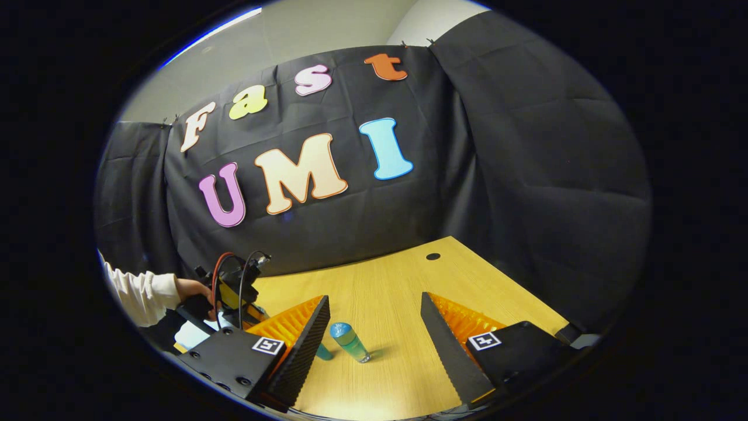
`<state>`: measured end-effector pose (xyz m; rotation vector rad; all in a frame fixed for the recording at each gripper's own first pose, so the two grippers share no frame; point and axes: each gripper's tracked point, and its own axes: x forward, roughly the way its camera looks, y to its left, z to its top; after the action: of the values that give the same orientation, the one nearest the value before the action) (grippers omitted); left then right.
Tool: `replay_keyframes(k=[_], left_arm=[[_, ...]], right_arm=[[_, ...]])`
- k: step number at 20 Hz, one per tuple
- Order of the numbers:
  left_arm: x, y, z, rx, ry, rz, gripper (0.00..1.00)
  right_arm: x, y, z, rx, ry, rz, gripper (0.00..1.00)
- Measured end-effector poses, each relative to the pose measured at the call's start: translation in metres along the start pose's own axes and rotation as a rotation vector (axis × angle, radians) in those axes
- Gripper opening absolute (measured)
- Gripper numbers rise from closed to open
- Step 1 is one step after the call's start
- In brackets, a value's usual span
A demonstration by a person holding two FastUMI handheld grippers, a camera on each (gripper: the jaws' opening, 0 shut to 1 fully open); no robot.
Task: First open the suitcase, pack the skin care products into it, and then close the suitcase.
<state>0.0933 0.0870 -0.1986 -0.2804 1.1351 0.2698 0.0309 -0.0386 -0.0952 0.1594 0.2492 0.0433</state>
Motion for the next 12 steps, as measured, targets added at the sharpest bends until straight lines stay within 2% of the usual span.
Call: replay_keyframes(k=[6, 12], left_arm=[[-0.081, -0.003, 0.018, -0.035, -0.111, -0.096, 0.00], [-0.182, 0.040, 0.037, -0.122, -0.280, -0.152, 0.00]], right_arm=[[0.005, 0.024, -0.001, -0.024, 0.005, 0.068, 0.98], [0.014, 0.061, -0.011, -0.021, 0.023, 0.155, 0.98]])
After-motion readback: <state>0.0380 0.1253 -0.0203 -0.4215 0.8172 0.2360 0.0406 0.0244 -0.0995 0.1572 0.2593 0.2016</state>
